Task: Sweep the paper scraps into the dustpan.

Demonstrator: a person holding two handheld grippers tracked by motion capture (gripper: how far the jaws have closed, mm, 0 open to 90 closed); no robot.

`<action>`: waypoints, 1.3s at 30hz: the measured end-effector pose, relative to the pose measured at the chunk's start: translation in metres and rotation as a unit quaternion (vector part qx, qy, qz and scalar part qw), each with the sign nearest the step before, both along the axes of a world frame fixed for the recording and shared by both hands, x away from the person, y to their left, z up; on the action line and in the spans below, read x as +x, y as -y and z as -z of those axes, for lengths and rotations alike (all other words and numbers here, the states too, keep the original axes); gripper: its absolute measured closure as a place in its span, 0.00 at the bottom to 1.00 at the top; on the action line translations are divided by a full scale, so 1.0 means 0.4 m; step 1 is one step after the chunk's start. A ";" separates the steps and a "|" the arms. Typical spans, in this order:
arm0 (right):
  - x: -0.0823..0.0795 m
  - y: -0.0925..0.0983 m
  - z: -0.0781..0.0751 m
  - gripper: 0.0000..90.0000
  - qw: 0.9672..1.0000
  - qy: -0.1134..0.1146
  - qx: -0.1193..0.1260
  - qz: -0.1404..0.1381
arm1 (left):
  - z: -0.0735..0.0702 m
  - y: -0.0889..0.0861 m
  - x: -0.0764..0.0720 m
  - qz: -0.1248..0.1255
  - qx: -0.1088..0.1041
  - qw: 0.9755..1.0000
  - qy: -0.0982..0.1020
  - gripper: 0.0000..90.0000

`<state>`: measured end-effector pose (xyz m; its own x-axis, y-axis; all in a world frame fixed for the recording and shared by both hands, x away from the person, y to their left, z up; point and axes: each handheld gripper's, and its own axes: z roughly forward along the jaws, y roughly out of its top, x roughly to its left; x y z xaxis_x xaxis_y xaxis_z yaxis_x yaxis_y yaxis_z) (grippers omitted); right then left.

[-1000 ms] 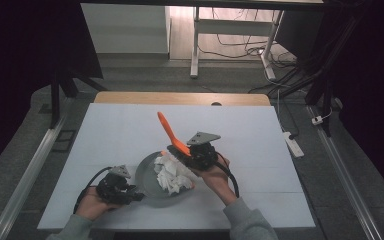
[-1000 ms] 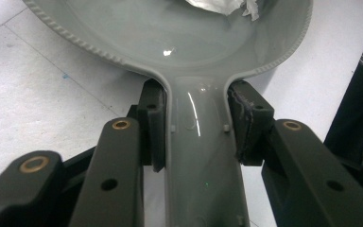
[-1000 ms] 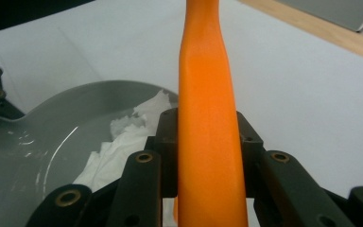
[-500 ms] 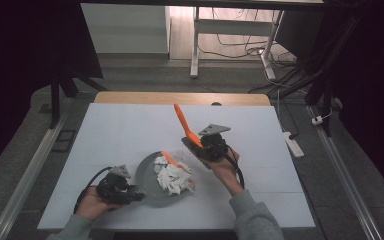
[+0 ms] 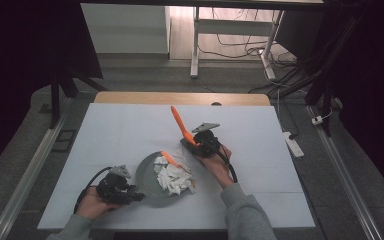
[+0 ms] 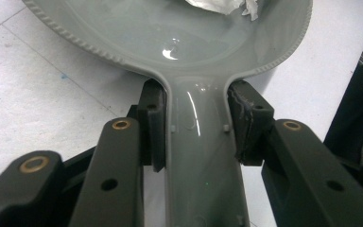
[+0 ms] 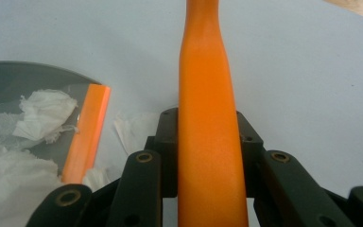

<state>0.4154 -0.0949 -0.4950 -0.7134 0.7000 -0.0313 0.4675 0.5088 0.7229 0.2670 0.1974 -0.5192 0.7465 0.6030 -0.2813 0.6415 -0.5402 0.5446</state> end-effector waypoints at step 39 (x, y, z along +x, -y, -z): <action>-0.142 -0.061 -0.093 0.78 0.994 0.027 0.052 -0.091 | 0.001 0.003 -0.001 -0.001 -0.001 1.000 0.000 0.68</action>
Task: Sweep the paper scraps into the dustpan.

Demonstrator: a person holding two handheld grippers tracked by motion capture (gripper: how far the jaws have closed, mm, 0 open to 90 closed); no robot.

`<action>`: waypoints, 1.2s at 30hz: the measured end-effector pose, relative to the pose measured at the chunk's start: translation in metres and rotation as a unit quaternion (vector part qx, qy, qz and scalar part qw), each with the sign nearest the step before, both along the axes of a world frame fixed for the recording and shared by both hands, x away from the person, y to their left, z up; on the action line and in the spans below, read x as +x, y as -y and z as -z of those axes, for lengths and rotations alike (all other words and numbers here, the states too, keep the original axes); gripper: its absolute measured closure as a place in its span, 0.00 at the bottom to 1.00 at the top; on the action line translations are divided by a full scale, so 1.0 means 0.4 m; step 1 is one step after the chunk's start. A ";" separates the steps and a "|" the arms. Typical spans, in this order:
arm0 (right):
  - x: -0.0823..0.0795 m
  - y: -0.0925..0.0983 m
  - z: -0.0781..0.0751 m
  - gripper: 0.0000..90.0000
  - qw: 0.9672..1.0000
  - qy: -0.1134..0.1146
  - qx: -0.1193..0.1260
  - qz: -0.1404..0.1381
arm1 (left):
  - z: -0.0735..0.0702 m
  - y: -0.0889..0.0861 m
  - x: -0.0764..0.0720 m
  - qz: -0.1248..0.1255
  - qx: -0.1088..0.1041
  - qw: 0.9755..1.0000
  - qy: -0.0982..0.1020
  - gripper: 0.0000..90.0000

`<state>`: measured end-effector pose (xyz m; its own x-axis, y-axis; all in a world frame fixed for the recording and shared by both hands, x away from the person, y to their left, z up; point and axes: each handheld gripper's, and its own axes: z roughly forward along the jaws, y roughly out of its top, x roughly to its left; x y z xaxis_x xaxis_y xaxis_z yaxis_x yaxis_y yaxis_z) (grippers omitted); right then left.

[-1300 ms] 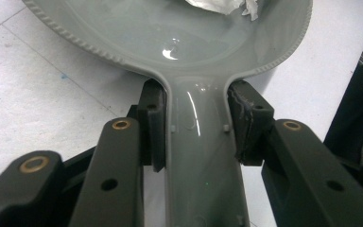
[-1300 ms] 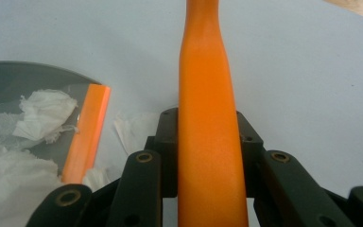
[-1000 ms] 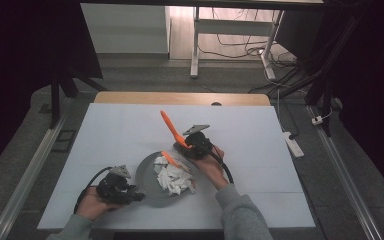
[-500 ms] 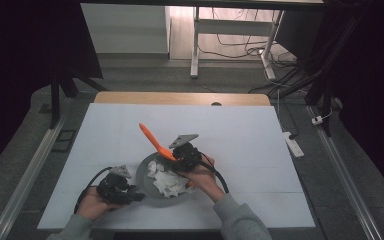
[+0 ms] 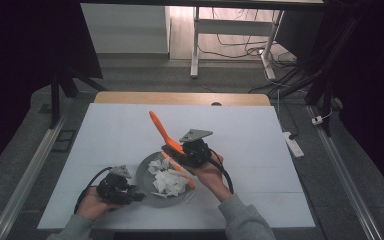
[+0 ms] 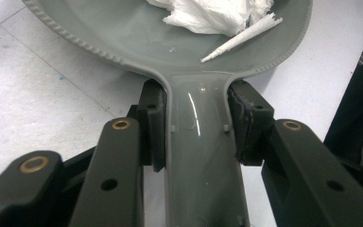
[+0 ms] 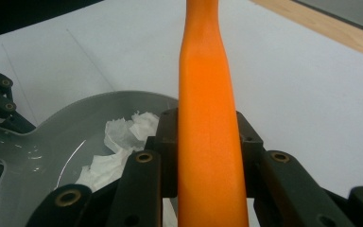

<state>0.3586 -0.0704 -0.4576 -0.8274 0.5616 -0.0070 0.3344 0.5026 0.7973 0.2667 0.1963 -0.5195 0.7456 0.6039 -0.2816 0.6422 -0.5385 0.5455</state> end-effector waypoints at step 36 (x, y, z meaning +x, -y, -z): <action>-0.071 0.220 0.045 0.78 0.995 -0.022 0.015 0.093 | -0.015 -0.085 -0.079 0.016 -0.007 1.000 0.022 0.68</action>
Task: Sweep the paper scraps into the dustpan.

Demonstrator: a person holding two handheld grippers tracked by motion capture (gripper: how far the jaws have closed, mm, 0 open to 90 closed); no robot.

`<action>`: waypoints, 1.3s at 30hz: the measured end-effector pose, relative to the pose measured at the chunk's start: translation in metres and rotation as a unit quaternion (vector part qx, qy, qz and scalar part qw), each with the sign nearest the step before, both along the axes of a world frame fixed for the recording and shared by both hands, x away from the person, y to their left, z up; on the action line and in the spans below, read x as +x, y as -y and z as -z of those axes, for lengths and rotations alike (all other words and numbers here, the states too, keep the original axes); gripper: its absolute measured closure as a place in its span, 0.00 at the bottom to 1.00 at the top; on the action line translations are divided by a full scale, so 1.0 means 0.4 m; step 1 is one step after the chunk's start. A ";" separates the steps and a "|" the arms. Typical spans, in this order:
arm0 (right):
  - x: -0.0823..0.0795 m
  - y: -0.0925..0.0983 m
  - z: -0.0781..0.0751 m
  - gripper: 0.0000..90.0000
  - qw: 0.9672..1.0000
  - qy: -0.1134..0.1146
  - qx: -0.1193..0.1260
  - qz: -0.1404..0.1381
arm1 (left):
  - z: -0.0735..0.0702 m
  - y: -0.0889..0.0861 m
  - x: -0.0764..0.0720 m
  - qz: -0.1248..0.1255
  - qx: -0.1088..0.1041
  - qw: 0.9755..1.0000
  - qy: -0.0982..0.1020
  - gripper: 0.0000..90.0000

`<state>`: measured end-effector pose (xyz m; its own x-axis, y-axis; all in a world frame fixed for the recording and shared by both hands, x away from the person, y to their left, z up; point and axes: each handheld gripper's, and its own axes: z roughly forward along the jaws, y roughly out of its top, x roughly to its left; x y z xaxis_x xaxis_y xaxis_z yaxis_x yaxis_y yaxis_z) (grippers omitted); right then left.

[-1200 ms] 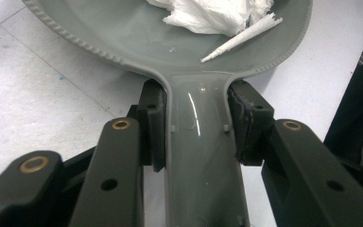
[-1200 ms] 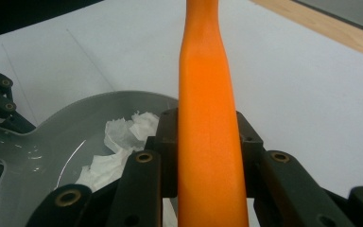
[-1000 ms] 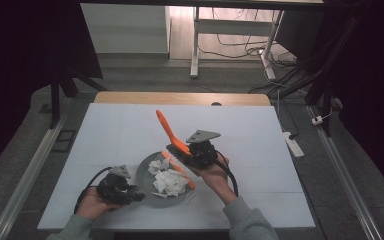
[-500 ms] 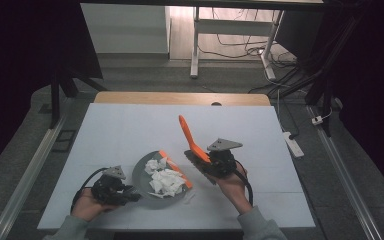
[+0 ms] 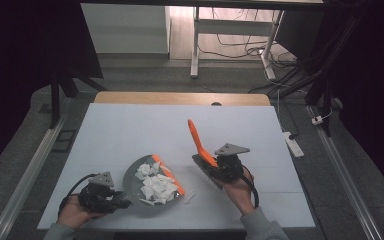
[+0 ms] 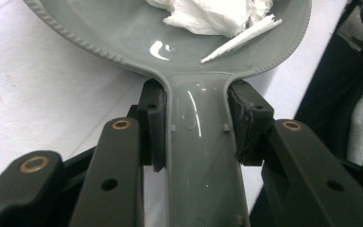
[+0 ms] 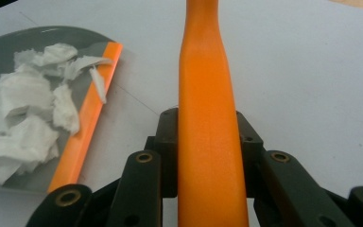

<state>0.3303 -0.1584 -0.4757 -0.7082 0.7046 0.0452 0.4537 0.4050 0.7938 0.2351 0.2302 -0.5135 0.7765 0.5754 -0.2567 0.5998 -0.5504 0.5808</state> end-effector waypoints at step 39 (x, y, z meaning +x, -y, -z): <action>-0.060 -0.157 0.068 0.78 0.999 -0.029 -0.027 -0.015 | 0.006 0.056 -0.052 0.048 0.017 0.999 -0.015 0.68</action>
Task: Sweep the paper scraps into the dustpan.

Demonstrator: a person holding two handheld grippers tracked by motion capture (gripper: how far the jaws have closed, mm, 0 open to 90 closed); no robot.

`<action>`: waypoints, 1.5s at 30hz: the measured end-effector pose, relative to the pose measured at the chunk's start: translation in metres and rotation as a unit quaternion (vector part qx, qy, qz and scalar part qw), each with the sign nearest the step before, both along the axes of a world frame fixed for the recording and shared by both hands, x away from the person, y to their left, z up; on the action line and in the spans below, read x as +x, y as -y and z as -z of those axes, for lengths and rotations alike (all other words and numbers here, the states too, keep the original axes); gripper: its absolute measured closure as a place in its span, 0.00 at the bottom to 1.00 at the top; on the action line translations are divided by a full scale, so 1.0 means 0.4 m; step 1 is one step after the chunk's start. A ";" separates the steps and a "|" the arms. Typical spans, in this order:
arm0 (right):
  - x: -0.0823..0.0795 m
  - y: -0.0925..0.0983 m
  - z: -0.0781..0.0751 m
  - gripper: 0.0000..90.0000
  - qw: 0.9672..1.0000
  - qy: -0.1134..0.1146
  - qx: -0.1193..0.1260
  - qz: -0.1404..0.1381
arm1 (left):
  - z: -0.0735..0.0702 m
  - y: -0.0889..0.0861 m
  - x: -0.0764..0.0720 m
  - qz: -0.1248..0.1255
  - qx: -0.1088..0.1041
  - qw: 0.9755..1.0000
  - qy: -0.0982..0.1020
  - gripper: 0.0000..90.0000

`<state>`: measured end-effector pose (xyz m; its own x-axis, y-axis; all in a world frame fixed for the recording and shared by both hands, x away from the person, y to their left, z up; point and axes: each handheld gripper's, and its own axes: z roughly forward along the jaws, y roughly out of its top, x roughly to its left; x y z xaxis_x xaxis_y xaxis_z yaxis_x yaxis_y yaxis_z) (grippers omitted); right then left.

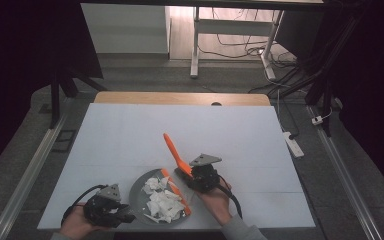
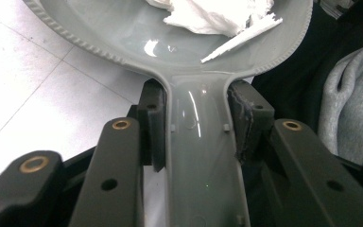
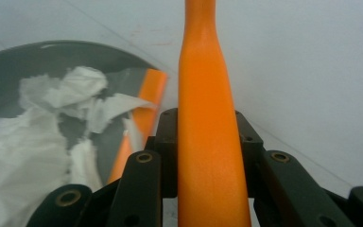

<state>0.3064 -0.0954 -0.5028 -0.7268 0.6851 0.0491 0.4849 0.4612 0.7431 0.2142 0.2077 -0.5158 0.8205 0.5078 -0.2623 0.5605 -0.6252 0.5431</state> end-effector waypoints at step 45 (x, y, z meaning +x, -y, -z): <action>-0.003 0.043 -0.094 0.78 0.996 0.029 0.079 0.004 | 0.012 0.020 0.024 -0.054 -0.026 0.998 0.018 0.68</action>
<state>0.3051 -0.1127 -0.4651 -0.7263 0.6778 0.1145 0.4418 0.3326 0.8332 0.2240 0.1999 -0.5205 0.7711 0.5803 -0.2619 0.6029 -0.5333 0.5934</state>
